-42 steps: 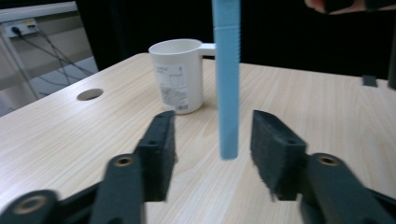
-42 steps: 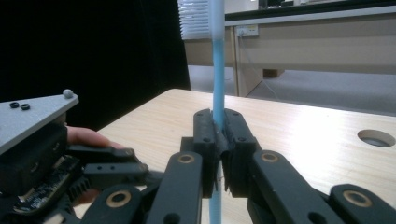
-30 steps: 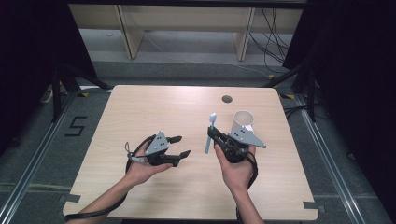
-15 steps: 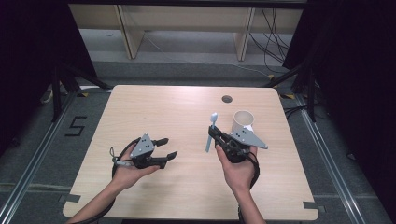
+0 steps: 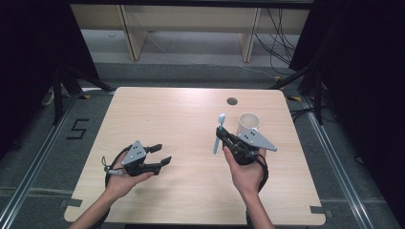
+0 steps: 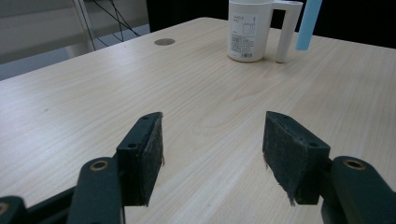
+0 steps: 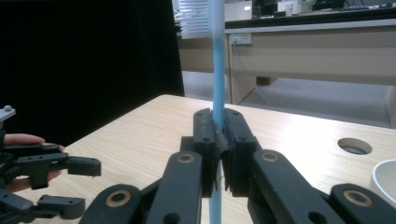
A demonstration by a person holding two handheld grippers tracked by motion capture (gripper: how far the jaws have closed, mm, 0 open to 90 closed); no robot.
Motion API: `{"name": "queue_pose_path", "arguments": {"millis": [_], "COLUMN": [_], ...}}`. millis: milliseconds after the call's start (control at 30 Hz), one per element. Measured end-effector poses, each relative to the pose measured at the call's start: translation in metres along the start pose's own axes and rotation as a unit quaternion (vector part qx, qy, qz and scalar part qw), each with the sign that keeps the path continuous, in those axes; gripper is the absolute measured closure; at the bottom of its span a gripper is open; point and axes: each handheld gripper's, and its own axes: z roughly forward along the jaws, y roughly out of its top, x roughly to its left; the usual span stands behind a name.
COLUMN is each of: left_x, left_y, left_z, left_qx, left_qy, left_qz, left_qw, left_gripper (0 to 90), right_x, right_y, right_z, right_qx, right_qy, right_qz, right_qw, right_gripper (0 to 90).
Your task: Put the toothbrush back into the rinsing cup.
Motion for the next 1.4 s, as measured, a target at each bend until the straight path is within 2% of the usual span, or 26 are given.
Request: {"name": "queue_pose_path", "arguments": {"millis": [33,133,167,233,333,400,433,467,500,533,600,633,700,800,833,967,1000,1033,1067,1100,1167,1200,1233,1300,1333,1400], "left_x": [0.000,0.001,0.002,0.003,0.005,0.005,0.005,0.006,0.006,0.006,0.006,0.006,0.006,0.007,0.007,0.005,0.005,0.004,0.004,0.004,0.002,0.002,0.002,0.002,0.002,0.003], "left_y": [-0.001,-0.006,-0.007,-0.011,-0.014,-0.016,-0.017,-0.018,-0.018,-0.018,-0.020,-0.021,-0.022,-0.024,-0.024,-0.025,-0.026,-0.027,-0.027,-0.028,-0.028,-0.028,-0.028,-0.028,-0.027,-0.028], "left_z": [-0.002,-0.006,-0.008,-0.013,-0.015,-0.019,-0.019,-0.020,-0.021,-0.022,-0.022,-0.023,-0.025,-0.026,-0.027,-0.026,-0.025,-0.025,-0.024,-0.022,-0.022,-0.022,-0.022,-0.022,-0.023,-0.023], "left_qx": [-0.002,-0.013,-0.008,-0.011,-0.019,-0.016,-0.021,-0.022,-0.020,-0.019,-0.030,-0.032,-0.025,-0.029,-0.030,-0.031,-0.039,-0.030,-0.030,-0.034,-0.028,-0.027,-0.027,-0.033,-0.029,-0.037], "left_qy": [0.003,0.009,0.014,0.021,0.023,0.033,0.032,0.034,0.036,0.040,0.041,0.042,0.048,0.052,0.053,0.057,0.054,0.058,0.056,0.056,0.056,0.056,0.056,0.056,0.059,0.057], "left_qz": [-0.001,-0.006,-0.005,-0.009,-0.011,-0.015,-0.016,-0.018,-0.018,-0.019,-0.023,-0.025,-0.026,-0.033,-0.035,-0.030,-0.033,-0.034,-0.032,-0.033,-0.032,-0.031,-0.031,-0.031,-0.031,-0.034], "left_qw": [1.0000,0.9999,0.9999,0.9997,0.9995,0.9992,0.9991,0.9990,0.9990,0.9988,0.9984,0.9983,0.9982,0.9977,0.9975,0.9975,0.9972,0.9973,0.9974,0.9973,0.9975,0.9976,0.9975,0.9974,0.9974,0.9971], "left_gripper": [37.7,37.8,37.8,37.8,37.7,37.7,37.7,37.7,37.7,37.7,37.7,37.6,37.6,37.7,37.7,37.6,37.6,37.6,37.6,37.6,37.5,37.5,37.4,37.4,37.4,37.0], "right_x": [-0.001,-0.004,-0.004,-0.006,-0.007,-0.009,-0.009,-0.009,-0.011,-0.011,-0.014,-0.015,-0.017,-0.020,-0.021,-0.025,-0.026,-0.027,-0.029,-0.028,-0.031,-0.030,-0.033,-0.034,-0.036,-0.039], "right_y": [0.001,0.002,0.003,0.004,0.004,0.005,0.005,0.005,0.006,0.008,0.010,0.010,0.011,0.013,0.014,0.016,0.016,0.017,0.017,0.018,0.019,0.019,0.020,0.021,0.021,0.023], "right_z": [-0.001,-0.002,-0.003,-0.003,-0.003,-0.004,-0.004,-0.004,-0.005,-0.005,-0.006,-0.006,-0.006,-0.008,-0.010,-0.011,-0.011,-0.012,-0.012,-0.012,-0.013,-0.013,-0.014,-0.015,-0.014,-0.015], "right_qx": [-0.001,-0.005,0.001,-0.008,-0.004,-0.005,-0.009,-0.008,-0.007,-0.008,-0.009,-0.012,-0.005,-0.009,-0.006,-0.012,-0.011,-0.009,-0.014,-0.010,-0.015,-0.015,-0.019,-0.016,-0.021,-0.016], "right_qy": [-0.005,-0.006,-0.009,-0.008,-0.009,-0.015,-0.010,-0.013,-0.018,-0.014,-0.019,-0.017,-0.022,-0.022,-0.029,-0.032,-0.034,-0.037,-0.041,-0.037,-0.040,-0.043,-0.044,-0.045,-0.048,-0.055], "right_qz": [-0.007,-0.005,-0.001,-0.007,-0.006,-0.006,-0.008,0.000,-0.013,-0.010,-0.014,-0.008,-0.010,-0.006,-0.004,-0.008,-0.010,-0.005,-0.014,-0.009,-0.016,-0.008,-0.014,-0.007,-0.013,-0.015], "right_qw": [1.0000,1.0000,1.0000,0.9999,0.9999,0.9998,0.9999,0.9999,0.9997,0.9998,0.9997,0.9997,0.9997,0.9997,0.9996,0.9994,0.9993,0.9993,0.9990,0.9992,0.9990,0.9989,0.9987,0.9988,0.9985,0.9982], "right_gripper": [85.5,85.5,85.5,85.5,85.5,85.5,85.5,85.5,85.4,85.4,85.5,85.4,85.4,85.4,85.5,85.4,85.4,85.4,85.4,85.4,85.4,85.4,85.4,85.4,85.4,85.5]}}
